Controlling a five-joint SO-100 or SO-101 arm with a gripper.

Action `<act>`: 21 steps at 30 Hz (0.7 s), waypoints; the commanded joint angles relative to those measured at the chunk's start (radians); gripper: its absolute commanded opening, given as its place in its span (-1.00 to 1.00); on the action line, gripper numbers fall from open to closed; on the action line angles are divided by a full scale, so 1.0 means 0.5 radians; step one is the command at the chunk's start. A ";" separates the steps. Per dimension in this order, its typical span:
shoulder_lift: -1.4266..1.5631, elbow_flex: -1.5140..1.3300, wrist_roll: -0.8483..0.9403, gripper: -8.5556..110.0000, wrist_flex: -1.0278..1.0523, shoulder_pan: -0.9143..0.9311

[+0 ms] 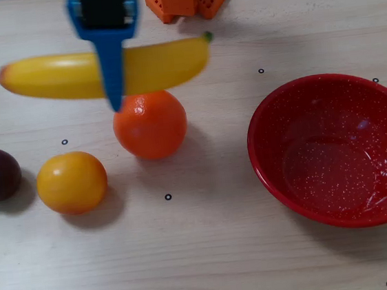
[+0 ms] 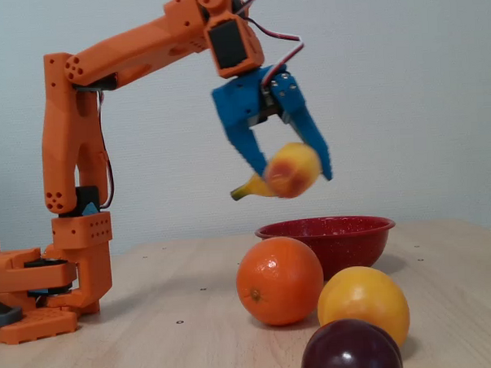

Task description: Put banana in the red bowl.

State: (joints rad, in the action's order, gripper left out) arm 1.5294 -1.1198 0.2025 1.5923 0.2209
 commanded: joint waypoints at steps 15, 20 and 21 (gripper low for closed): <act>0.221 -0.067 -0.089 -0.86 -0.515 -0.856; 0.190 -0.107 -0.071 -0.86 -0.561 -1.012; 0.178 -0.104 -0.071 -0.86 -0.565 -1.040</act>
State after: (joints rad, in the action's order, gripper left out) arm 1.5278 -1.2241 0.1733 1.3484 -0.2715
